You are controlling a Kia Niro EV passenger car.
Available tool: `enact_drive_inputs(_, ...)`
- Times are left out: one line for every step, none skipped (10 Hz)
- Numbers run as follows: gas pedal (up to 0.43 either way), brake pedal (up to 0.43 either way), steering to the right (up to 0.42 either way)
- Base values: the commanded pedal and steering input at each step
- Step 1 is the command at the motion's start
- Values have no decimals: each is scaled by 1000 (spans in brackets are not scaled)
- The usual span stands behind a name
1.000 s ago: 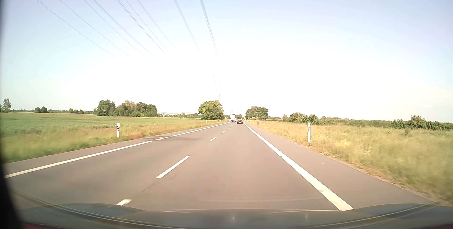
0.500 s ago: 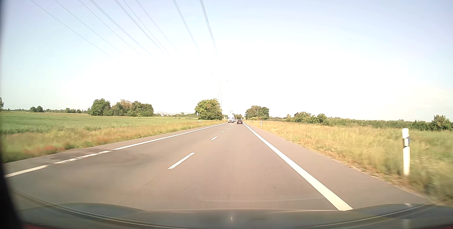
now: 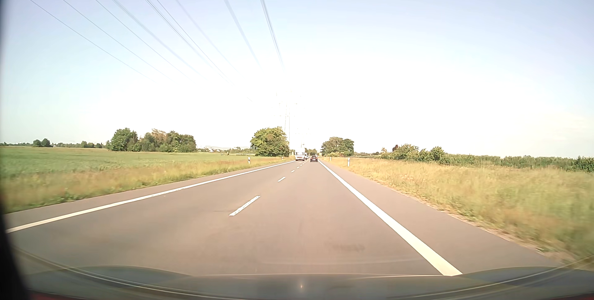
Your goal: Follow the waypoints while adhering to traffic rules and regulations
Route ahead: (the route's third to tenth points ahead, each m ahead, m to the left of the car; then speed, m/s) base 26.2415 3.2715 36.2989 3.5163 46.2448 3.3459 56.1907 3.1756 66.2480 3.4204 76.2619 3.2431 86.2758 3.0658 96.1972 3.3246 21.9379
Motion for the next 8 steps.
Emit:
enact_drive_inputs(197,30,0)
enact_drive_inputs(197,30,0)
enact_drive_inputs(197,30,0)
enact_drive_inputs(197,30,0)
enact_drive_inputs(197,30,0)
enact_drive_inputs(197,30,0)
enact_drive_inputs(197,30,1)
enact_drive_inputs(197,30,1)
